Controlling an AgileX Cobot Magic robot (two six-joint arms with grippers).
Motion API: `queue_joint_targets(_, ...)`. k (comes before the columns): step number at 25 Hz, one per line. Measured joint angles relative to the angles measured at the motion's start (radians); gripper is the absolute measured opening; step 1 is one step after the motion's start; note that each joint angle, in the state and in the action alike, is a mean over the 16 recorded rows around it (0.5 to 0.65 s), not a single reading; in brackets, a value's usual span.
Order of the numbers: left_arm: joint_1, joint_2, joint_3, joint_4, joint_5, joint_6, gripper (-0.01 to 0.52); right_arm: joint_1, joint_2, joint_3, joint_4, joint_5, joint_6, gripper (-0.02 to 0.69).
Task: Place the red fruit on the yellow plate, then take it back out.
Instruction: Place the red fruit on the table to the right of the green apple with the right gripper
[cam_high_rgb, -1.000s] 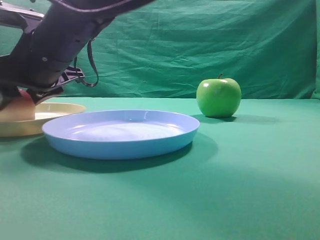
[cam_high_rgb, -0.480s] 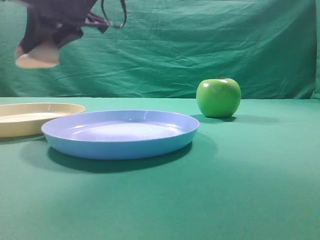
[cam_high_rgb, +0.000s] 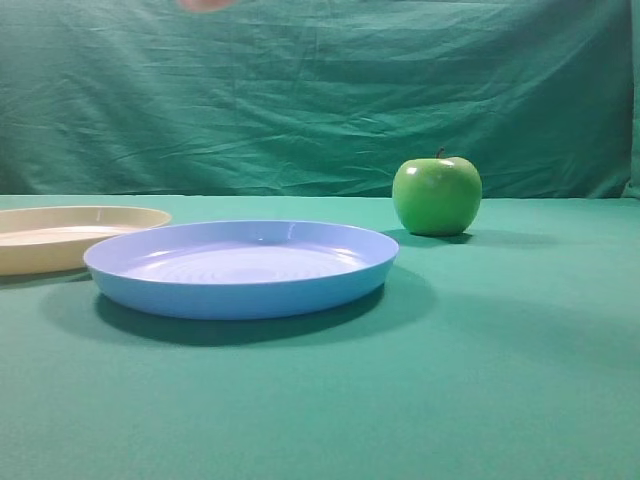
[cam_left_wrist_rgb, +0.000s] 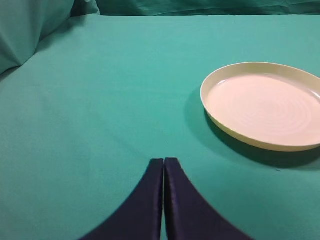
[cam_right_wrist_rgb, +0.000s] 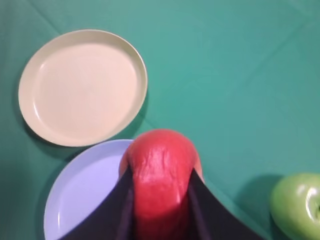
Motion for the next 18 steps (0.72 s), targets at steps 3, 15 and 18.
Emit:
queue_joint_targets(3,0.000,0.000,0.000,0.000,0.000,0.000,0.000,-0.054,-0.114,0.182,-0.001,-0.068,0.027,0.171)
queue_joint_targets(15,0.000,0.000,0.000,0.000,0.000,0.000,0.000,-0.234,-0.341,0.777,-0.001,-0.419,0.112,0.171)
queue_joint_targets(18,0.000,0.000,0.000,0.000,0.000,0.000,0.000,-0.254,-0.330,0.865,-0.001,-0.514,0.124,0.171)
